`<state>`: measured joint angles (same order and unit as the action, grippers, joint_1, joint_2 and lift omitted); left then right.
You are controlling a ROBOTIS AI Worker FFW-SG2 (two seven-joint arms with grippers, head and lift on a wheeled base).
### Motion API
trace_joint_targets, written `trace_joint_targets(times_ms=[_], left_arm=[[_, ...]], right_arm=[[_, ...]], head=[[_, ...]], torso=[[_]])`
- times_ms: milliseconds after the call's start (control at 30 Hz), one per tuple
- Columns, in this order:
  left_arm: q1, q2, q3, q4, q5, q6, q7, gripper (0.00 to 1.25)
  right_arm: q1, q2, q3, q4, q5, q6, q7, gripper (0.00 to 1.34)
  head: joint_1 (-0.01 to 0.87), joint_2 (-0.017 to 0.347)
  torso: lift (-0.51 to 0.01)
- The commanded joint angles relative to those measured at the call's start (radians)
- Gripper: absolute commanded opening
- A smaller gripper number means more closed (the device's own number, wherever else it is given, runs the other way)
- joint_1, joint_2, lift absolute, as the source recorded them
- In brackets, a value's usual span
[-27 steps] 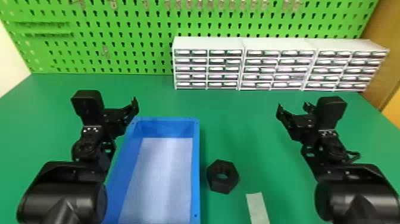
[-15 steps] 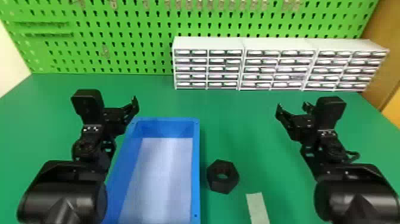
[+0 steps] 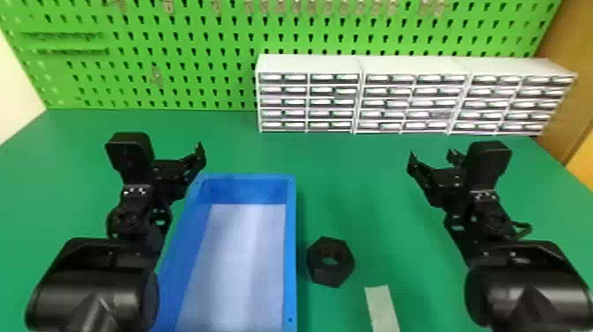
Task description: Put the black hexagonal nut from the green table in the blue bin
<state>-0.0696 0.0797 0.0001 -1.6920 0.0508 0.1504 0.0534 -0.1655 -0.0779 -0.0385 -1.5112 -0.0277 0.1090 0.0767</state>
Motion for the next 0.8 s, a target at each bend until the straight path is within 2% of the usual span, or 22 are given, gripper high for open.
trace_joint_targets(times_ms=[0, 133, 300, 600, 767], left_arm=[[0.001, 0.0, 0.0, 0.0, 0.0, 0.0, 0.0, 1.0], [-0.001, 0.0, 0.001, 0.0, 0.0, 0.0, 0.0, 1.0], [0.001, 0.0, 0.001, 0.0, 0.0, 0.0, -0.001, 1.0], [-0.001, 0.0, 0.001, 0.0, 0.0, 0.0, -0.001, 1.0], [-0.001, 0.0, 0.003, 0.0, 0.0, 0.0, 0.0, 1.0]], right_arm=[[0.0, -0.002, 0.0, -0.003, -0.001, 0.006, 0.0, 0.88], [-0.002, -0.005, 0.003, -0.02, -0.003, 0.041, 0.0, 0.88], [-0.011, -0.017, 0.022, -0.075, 0.002, 0.156, 0.0, 0.88], [-0.078, -0.045, 0.097, -0.204, 0.012, 0.492, 0.005, 0.88], [-0.144, -0.054, 0.134, -0.236, 0.009, 0.683, 0.071, 0.88]], head=[[0.686, 0.051], [0.686, 0.051], [0.686, 0.051], [0.686, 0.051], [0.686, 0.051]], torso=[[-0.096], [-0.096], [-0.096], [-0.096], [-0.096]])
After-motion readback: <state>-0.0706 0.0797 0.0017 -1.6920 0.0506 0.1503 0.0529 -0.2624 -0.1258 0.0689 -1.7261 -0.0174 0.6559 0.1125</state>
